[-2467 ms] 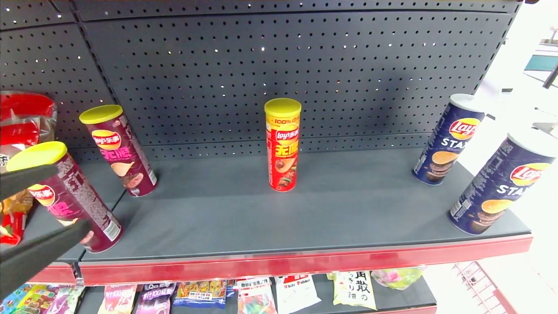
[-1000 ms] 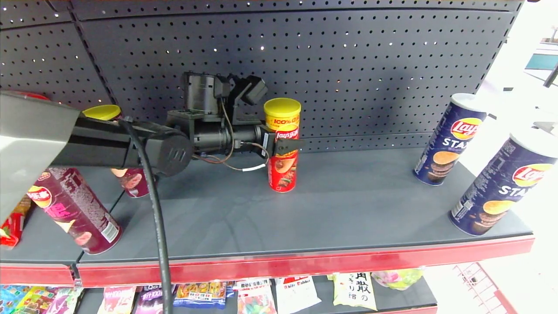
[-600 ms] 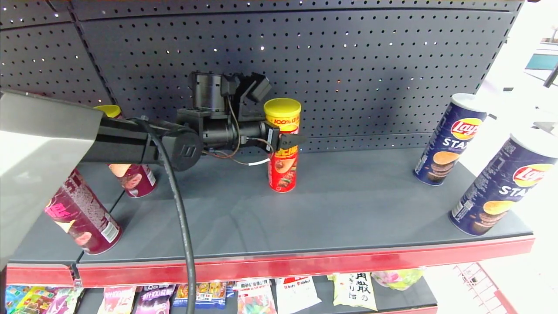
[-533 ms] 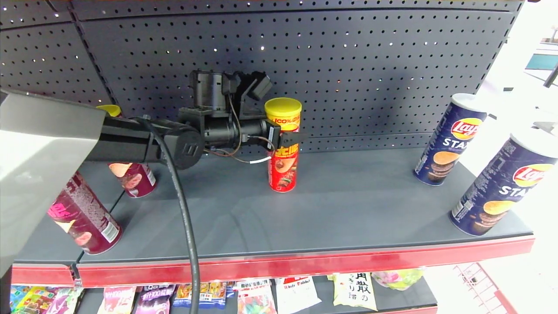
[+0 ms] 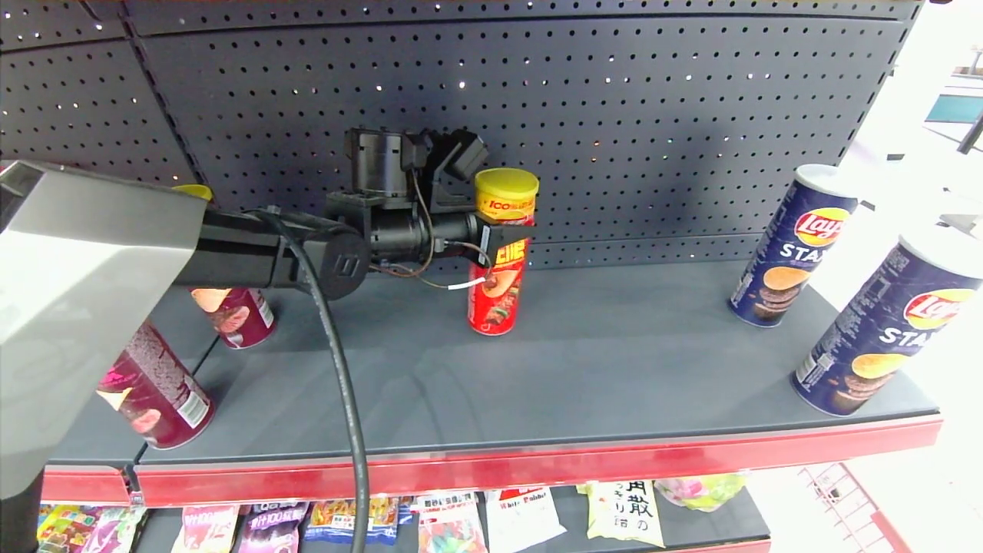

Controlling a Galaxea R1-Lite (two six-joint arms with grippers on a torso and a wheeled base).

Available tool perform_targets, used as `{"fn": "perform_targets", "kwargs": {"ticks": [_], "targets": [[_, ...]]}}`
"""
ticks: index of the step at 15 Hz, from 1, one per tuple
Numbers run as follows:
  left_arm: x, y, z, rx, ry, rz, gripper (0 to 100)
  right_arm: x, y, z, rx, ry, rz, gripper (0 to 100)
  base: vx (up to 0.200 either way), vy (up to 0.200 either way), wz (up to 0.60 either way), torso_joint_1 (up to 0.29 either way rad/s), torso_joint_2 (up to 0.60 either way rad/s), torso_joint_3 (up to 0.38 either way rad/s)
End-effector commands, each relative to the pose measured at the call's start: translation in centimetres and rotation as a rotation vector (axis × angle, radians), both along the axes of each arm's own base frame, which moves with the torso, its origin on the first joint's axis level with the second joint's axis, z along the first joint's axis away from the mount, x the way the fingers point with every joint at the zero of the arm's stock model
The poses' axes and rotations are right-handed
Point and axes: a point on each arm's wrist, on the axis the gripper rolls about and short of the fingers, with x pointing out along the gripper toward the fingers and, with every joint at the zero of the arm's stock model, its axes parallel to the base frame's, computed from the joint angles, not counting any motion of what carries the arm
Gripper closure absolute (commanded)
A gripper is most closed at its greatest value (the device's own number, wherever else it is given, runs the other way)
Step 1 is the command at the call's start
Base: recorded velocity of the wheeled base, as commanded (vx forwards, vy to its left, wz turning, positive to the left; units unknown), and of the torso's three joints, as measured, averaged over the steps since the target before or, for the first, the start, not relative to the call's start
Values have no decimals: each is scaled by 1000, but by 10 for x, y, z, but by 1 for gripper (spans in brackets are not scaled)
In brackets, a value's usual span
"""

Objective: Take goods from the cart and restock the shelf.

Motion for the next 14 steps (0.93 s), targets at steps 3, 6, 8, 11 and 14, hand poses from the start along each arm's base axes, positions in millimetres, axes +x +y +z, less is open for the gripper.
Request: {"fn": "perform_targets", "kwargs": {"ticks": [3,6,8,11,14], "targets": [[-17,9,23,-28,-21,-46,100,0,0,3,0,-4,-3,100,0,0,0,0,0,0],[-56,27,30,-26,22,-131,100,1,0,8,1,-8,-3,100,0,0,0,0,0,0],[-79,37,27,-16,54,-169,100,2,0,10,0,-2,-4,100,0,0,0,0,0,0],[-98,39,12,-33,29,-205,100,3,1,10,-1,2,-3,100,0,0,0,0,0,0],[-105,43,-10,-38,22,-210,100,3,1,10,-1,4,-3,100,0,0,0,0,0,0]]}}
